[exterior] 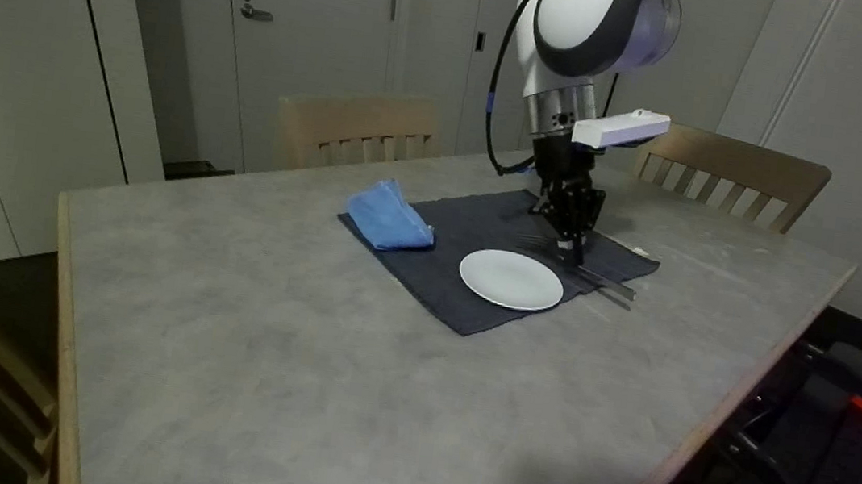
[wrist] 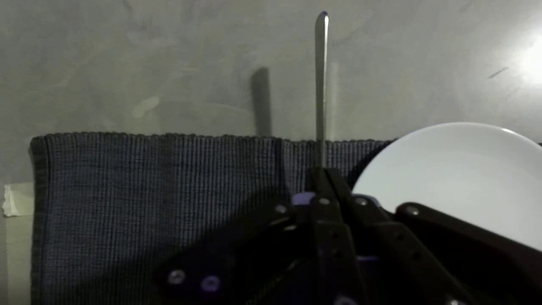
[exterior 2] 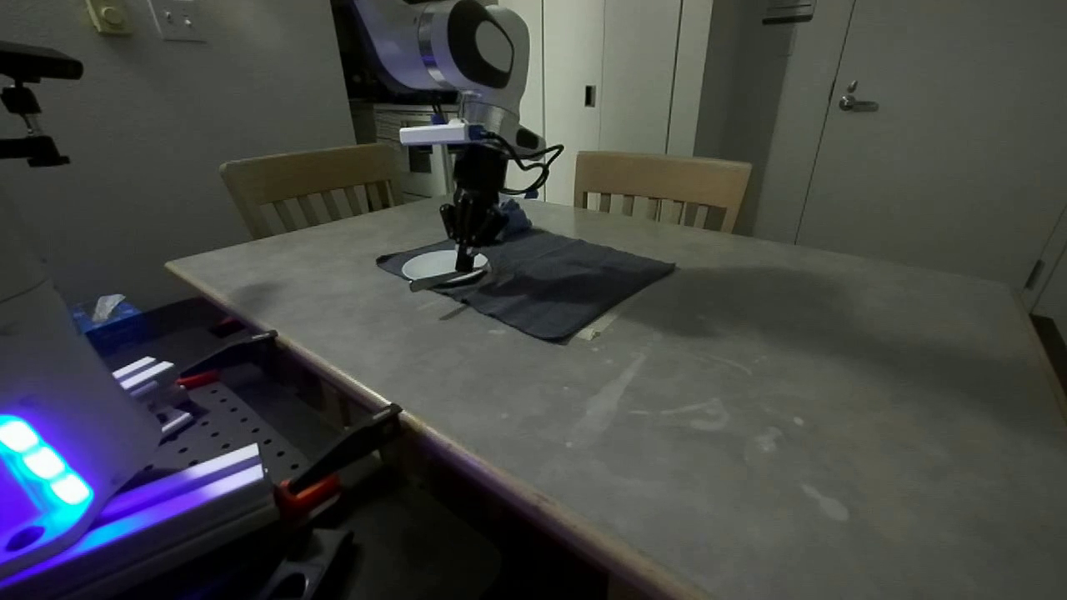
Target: Wipe the plate with the blue cloth and then put the fork on the plate
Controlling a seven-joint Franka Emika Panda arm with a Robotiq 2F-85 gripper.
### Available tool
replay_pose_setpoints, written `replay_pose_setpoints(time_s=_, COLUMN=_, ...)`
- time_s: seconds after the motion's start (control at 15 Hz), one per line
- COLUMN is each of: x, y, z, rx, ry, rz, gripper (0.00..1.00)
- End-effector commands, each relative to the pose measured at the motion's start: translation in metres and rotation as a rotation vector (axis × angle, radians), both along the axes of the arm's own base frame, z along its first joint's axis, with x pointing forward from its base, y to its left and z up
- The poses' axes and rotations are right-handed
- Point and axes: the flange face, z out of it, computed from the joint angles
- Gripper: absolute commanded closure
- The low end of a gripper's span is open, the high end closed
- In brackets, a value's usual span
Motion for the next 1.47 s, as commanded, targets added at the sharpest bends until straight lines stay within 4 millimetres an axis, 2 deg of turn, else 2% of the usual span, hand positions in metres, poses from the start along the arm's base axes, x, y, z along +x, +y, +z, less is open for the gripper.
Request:
replay_pose_setpoints(time_s=0.0, x=0.0, y=0.007, z=0.008, rx=0.051, ry=-0.004, rz=0.058, gripper=0.99)
replay_pose_setpoints(time_s=0.8, x=0.001, y=0.022, z=-0.008, rx=0.349, ry=0.082, rz=0.379, gripper=0.99)
replay_pose_setpoints(time_s=1.13, x=0.014, y=0.023, z=-0.022, rx=0.432, ry=0.176, rz=0.441, gripper=0.99)
replay_pose_setpoints(time_s=1.4, x=0.028, y=0.025, z=-0.03, rx=0.46, ry=0.161, rz=0.443, gripper=0.99)
